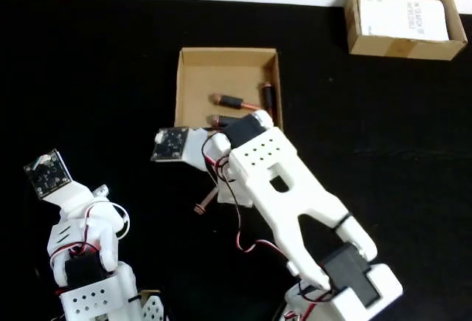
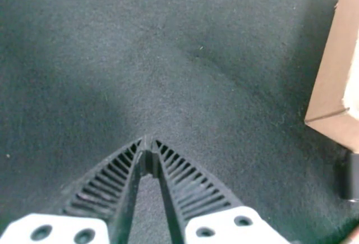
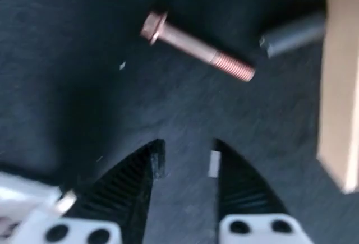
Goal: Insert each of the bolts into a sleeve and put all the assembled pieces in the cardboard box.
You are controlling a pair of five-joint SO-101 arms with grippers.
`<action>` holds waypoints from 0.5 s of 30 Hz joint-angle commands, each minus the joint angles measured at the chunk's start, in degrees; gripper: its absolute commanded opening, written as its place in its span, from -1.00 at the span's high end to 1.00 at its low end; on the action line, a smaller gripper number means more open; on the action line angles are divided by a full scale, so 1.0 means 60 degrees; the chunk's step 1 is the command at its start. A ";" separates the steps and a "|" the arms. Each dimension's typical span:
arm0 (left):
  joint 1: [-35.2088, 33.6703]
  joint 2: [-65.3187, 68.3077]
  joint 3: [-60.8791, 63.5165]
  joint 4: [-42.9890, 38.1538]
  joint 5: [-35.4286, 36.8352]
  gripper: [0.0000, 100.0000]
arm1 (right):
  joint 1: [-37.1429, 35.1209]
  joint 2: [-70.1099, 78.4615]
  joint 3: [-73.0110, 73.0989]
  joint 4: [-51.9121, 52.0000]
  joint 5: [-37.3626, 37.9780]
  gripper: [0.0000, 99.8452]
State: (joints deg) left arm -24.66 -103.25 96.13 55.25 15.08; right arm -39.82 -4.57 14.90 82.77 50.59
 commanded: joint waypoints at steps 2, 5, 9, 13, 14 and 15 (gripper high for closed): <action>-0.0154 -0.0081 0.0183 -0.0205 -0.0015 0.98 | 0.0022 0.0784 0.0037 -0.1282 0.0923 0.61; -0.0154 -0.0095 0.0183 -0.0205 -0.0015 0.98 | -0.0286 0.1575 0.0037 -0.1853 0.0894 0.61; -0.0154 -0.0095 0.0183 -0.0205 -0.0015 0.98 | -0.0637 0.2278 -0.0037 -0.2176 0.0879 0.61; -0.0154 -0.0095 0.0183 -0.0205 -0.0015 0.98 | -0.0359 0.2630 -0.0256 -0.3656 0.0923 0.61; -0.0154 -0.0095 0.0183 -0.0205 -0.0015 0.98 | -0.0300 0.2703 -0.0491 -0.3875 0.0894 0.61; -0.0154 -0.0095 0.0183 -0.0220 -0.0015 0.98 | -0.0271 0.2806 -0.0799 -0.3963 0.0864 0.61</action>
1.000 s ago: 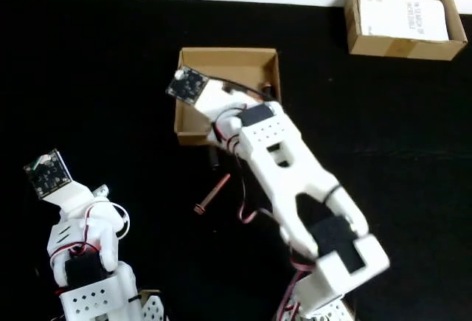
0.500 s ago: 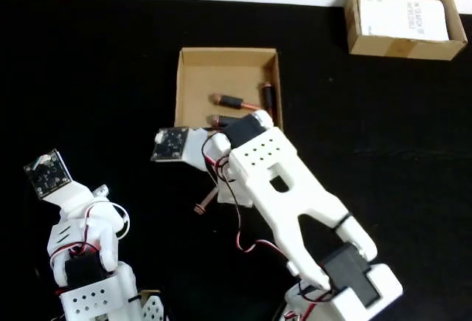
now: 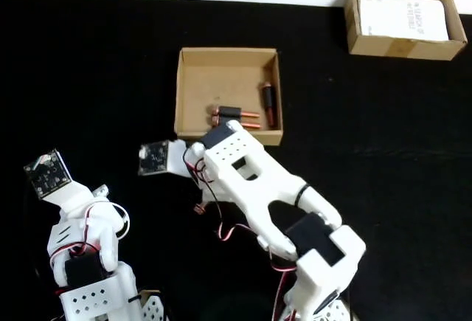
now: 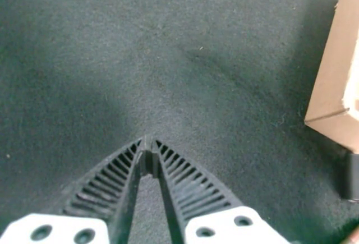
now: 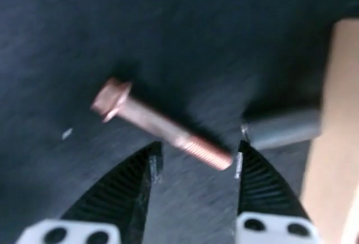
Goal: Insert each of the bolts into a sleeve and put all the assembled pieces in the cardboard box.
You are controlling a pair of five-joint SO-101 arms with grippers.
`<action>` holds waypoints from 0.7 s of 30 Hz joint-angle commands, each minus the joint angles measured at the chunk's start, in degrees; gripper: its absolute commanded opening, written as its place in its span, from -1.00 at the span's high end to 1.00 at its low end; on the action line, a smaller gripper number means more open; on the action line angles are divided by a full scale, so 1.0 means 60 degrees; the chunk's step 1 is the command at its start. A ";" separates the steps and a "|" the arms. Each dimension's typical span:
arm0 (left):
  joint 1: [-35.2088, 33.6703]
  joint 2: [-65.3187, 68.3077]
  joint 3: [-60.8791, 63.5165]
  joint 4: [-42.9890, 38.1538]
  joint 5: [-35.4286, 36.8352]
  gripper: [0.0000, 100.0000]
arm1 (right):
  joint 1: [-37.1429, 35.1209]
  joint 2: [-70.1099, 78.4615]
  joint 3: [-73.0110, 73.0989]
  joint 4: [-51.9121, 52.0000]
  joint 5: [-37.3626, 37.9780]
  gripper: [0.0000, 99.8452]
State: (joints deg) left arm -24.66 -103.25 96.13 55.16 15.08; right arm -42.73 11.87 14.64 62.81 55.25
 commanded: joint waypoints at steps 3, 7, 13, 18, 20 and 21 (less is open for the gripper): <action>-0.0154 -0.0095 0.0183 -0.0205 -0.0015 0.98 | 0.0374 0.0344 -0.1795 -0.0623 -0.1348 0.61; -0.0154 -0.0095 0.0183 -0.0205 -0.0015 0.98 | 0.0476 0.0579 -0.2777 -0.0212 -0.3941 0.61; -0.0154 -0.0095 0.0183 -0.0205 -0.0015 0.98 | 0.0637 0.1033 -0.3597 0.0300 -0.5612 0.61; -0.0154 -0.0095 0.0183 -0.0190 -0.0015 0.98 | 0.0652 0.1604 -0.3817 0.0315 -0.6037 0.61; -0.0154 -0.0110 0.0183 -0.0176 -0.0015 0.98 | 0.0652 0.1839 -0.3846 0.0315 -0.6037 0.61; -0.0154 -0.0110 0.0183 -0.0176 -0.0015 0.98 | 0.0652 0.1941 -0.3846 0.0300 -0.6037 0.61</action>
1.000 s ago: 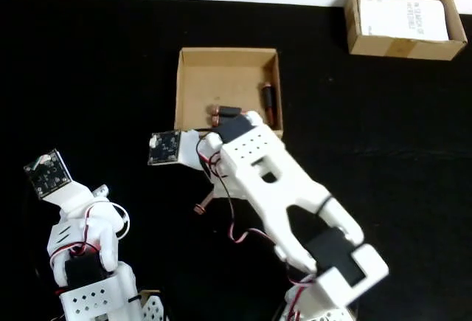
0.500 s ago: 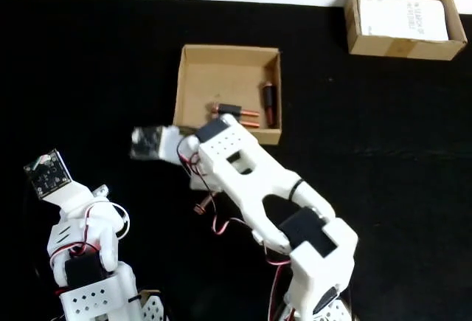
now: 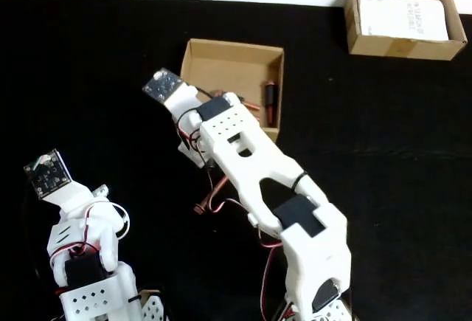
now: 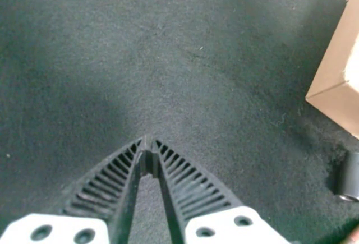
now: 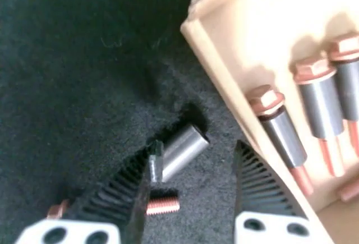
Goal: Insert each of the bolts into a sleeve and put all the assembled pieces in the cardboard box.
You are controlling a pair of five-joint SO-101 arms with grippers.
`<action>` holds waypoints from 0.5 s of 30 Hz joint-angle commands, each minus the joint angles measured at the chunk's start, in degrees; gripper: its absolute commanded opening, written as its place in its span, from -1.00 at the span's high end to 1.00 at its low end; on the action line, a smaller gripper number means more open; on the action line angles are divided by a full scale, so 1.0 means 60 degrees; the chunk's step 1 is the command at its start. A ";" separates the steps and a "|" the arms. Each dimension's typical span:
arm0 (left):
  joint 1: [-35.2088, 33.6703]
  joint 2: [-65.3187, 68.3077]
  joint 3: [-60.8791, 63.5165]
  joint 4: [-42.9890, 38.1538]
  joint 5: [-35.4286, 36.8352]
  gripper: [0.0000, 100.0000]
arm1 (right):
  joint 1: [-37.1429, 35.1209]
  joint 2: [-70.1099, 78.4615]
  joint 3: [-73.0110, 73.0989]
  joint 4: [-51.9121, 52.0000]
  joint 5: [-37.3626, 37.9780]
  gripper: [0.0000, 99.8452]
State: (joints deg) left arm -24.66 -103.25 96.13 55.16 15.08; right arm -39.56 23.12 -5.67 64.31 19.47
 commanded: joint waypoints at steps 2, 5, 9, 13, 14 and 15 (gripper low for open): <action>-0.0154 -0.0110 0.0183 -0.0161 -0.0015 0.98 | 0.0125 0.0212 -0.0462 0.0051 -0.0073 0.61; -0.0154 -0.0110 0.0183 -0.0161 -0.0015 0.98 | 0.0125 0.0256 -0.0462 0.0066 -0.0073 0.61; -0.0139 -0.0110 0.0183 -0.0161 -0.0015 0.98 | 0.0125 0.0286 -0.0388 0.0081 -0.0322 0.61; -0.0125 -0.0110 0.0183 -0.0161 -0.0029 0.98 | 0.0081 0.0388 -0.0095 0.0081 -0.1700 0.61; -0.0125 -0.0110 0.0183 -0.0161 -0.0029 0.98 | 0.0066 0.0462 0.0022 0.0081 -0.1905 0.61; -0.0110 -0.0110 0.0183 -0.0161 -0.0029 0.98 | 0.0066 0.0549 0.0139 0.0081 -0.2066 0.61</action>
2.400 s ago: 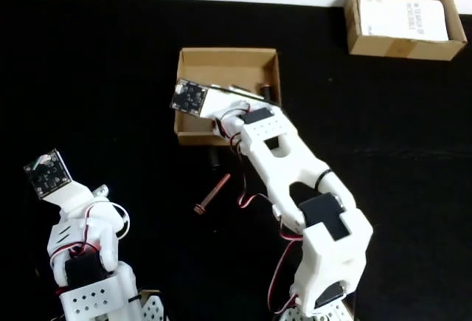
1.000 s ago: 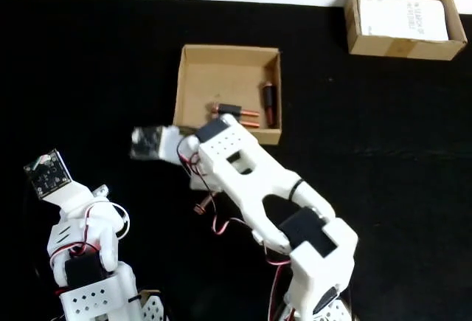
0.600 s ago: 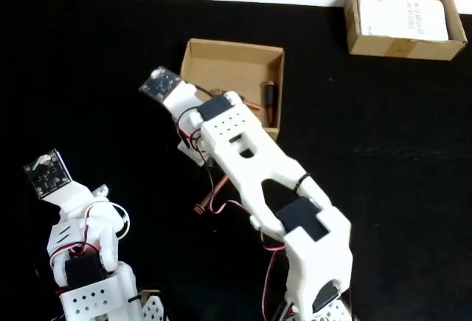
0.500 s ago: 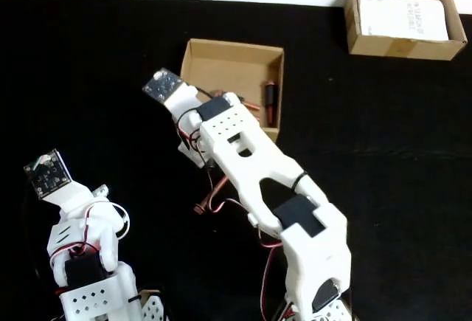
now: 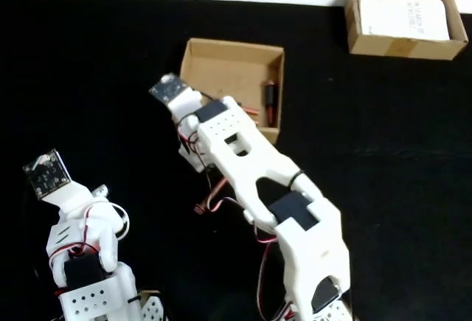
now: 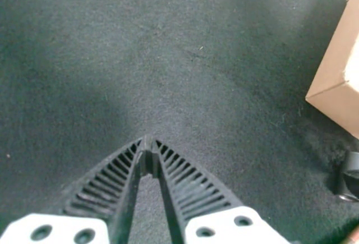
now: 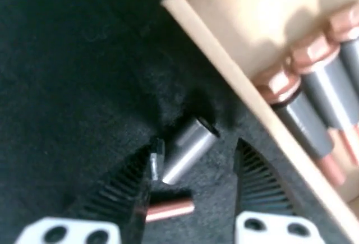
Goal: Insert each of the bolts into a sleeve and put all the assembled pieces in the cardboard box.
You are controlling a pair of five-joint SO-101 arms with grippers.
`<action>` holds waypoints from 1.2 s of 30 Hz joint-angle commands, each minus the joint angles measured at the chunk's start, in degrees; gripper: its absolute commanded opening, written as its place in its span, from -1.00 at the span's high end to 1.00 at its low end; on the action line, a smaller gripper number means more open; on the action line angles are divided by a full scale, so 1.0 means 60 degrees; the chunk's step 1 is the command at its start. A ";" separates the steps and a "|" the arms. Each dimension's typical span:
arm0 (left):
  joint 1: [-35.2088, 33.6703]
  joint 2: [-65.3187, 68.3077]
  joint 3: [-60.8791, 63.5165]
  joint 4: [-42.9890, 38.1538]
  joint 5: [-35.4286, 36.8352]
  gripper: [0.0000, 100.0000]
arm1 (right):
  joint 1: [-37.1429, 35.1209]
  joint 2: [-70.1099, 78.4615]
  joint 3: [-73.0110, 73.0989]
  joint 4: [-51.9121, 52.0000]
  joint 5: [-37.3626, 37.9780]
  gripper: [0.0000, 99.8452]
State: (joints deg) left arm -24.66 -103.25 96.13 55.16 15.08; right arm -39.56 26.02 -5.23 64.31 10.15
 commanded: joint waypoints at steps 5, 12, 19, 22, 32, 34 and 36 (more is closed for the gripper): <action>-0.0110 -0.0110 0.0183 -0.0161 -0.0044 0.98 | 0.0110 0.0447 0.0579 0.0066 -0.1275 0.62; -0.0110 -0.0110 0.0183 -0.0161 -0.0044 0.98 | 0.0198 0.1033 0.0271 -0.0198 -0.1524 1.00; -0.0095 -0.0110 0.0183 -0.0176 -0.0015 0.98 | 0.0755 0.0198 -0.0608 0.0212 -0.1509 0.99; -0.0095 -0.0110 0.0168 -0.0190 0.0000 0.98 | 0.0799 -0.0696 -0.1004 0.0740 -0.1509 0.99; 0.0212 -0.0066 0.0081 -0.0147 0.1392 0.98 | 0.1136 -0.4359 -0.1018 0.2410 -0.1568 0.99; 0.0227 -0.0066 -0.0125 -0.0015 0.1363 0.98 | 0.1399 -0.5048 -0.1004 0.2923 -0.1832 0.99; 0.0271 -0.0066 -0.0784 0.0513 0.1099 0.98 | 0.1663 -0.5692 -0.1004 0.3582 -0.2491 0.99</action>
State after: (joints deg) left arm -24.13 -103.25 95.60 55.78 22.64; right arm -32.26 -0.09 -8.92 81.71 -1.19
